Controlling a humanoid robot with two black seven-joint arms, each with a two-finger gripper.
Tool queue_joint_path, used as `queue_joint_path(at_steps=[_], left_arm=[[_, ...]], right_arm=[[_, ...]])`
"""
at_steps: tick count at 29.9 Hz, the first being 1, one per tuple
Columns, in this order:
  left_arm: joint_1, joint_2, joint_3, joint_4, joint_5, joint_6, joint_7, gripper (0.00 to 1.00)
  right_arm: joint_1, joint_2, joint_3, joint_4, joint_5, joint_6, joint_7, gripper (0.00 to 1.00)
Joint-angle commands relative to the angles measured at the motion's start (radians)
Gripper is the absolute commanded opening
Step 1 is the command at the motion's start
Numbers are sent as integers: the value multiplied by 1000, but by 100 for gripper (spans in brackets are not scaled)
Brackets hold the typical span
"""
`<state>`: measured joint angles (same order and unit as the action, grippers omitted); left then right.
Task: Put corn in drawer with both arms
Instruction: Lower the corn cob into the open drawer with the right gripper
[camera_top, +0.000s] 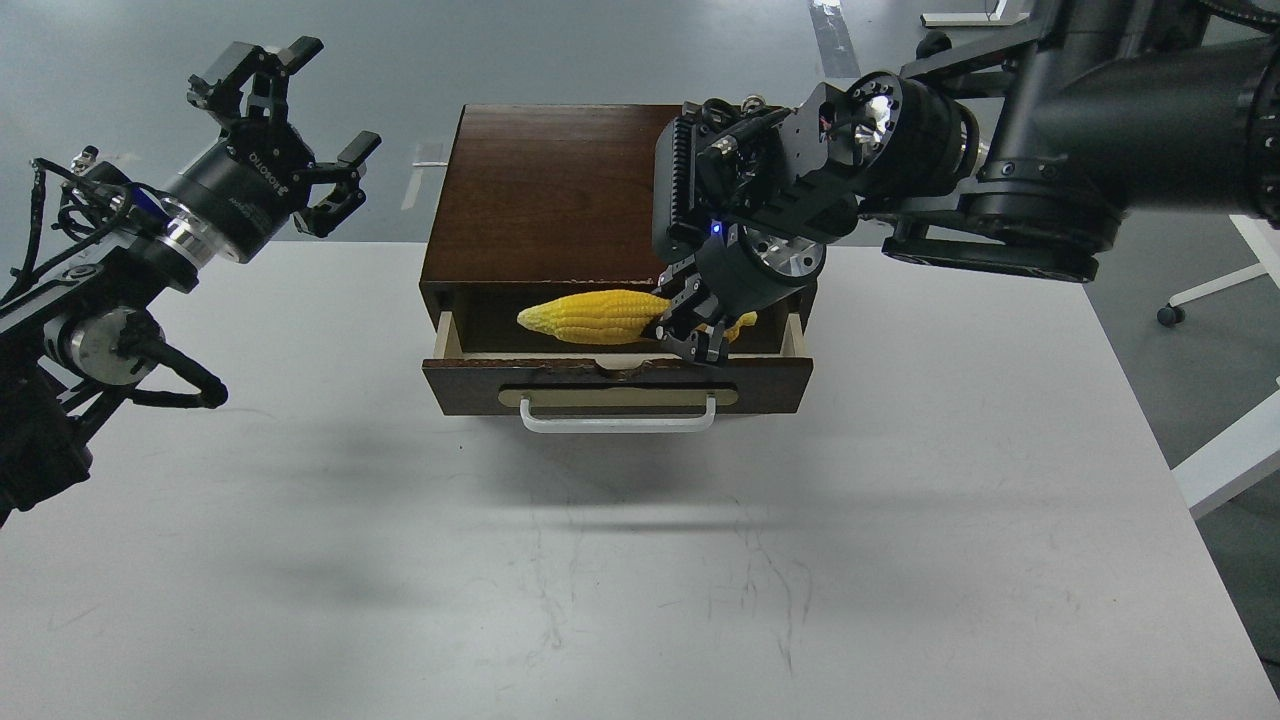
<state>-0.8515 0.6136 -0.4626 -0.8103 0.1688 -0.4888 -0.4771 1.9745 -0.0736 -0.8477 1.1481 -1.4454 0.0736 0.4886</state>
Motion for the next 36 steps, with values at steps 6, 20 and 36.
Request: queue_joint_path(at_steps=[6, 20, 36], left_arm=[[0, -1, -5, 0, 0, 0, 0, 98], [2, -1, -7, 0, 0, 0, 0, 98], [3, -1, -16, -1, 0, 0, 0, 98]], right_arm=[[-6, 1, -2, -1, 0, 0, 0, 29], [-14, 14, -2, -8, 0, 0, 0, 37], [-14, 14, -2, -11, 0, 0, 0, 40]])
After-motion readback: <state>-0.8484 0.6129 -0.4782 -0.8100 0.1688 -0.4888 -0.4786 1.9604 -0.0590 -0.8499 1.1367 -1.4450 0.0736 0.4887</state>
